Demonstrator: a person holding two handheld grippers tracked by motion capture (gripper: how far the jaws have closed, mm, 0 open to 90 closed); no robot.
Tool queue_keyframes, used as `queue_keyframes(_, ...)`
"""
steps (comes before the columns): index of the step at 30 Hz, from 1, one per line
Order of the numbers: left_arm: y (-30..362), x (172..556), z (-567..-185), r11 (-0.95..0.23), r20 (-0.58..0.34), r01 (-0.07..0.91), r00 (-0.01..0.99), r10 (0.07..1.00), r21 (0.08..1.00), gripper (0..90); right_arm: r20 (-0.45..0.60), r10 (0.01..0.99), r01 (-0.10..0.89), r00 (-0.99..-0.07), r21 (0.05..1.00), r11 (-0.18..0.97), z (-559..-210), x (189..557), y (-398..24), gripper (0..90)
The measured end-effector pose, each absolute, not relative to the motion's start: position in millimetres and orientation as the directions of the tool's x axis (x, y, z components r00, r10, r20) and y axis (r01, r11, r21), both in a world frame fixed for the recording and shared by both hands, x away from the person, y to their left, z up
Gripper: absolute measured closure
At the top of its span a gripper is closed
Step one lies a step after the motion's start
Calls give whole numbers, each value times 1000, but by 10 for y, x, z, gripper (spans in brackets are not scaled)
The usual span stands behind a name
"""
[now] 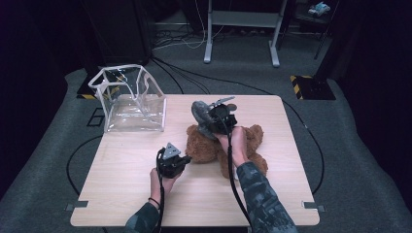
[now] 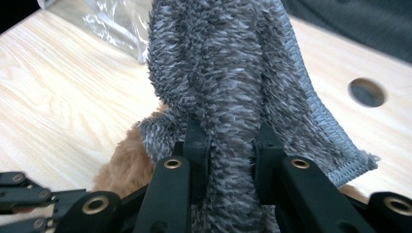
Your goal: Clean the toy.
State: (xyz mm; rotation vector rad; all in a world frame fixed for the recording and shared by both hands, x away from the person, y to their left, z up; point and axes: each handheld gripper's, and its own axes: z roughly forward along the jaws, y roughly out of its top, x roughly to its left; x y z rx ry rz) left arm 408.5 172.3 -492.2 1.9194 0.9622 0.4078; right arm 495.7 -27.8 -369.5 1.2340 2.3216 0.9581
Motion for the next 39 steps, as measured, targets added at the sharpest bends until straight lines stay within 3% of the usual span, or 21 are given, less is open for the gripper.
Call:
queue_keyframes(5,1722,4092,-4916,-266,-104,454,641,761,850,899,34,816,624,-577,663,414,-3887,4986,-192,742)
queue_keyframes(14,1715,4081,-4928,-250,-117,455,638,761,855,899,16,768,570,-640,680,462,-3999,4568,-196,747)
queue_keyframes(21,1732,4075,-4945,-245,-130,465,638,759,850,899,60,759,598,-648,657,458,-4404,4197,-217,750)
queue_keyframes(28,1757,4062,-4941,-252,-127,465,643,755,849,879,84,756,631,-649,614,474,-4649,4103,-250,749)
queue_keyframes(31,1779,4057,-4903,-249,-144,473,650,746,845,767,89,757,627,-647,626,463,-4581,4070,-299,748)
queue_keyframes(35,1811,4050,-4784,-228,-152,473,638,755,851,506,78,766,604,-639,667,436,-4353,4045,-420,748)
queue_keyframes(36,1822,4051,-4737,-219,-153,468,634,758,856,506,78,766,604,-639,667,436,-4353,4045,-420,748)
queue_keyframes(39,1826,4093,-4578,-201,-159,460,631,759,865,370,73,785,597,-615,694,403,-4194,4064,-512,747)
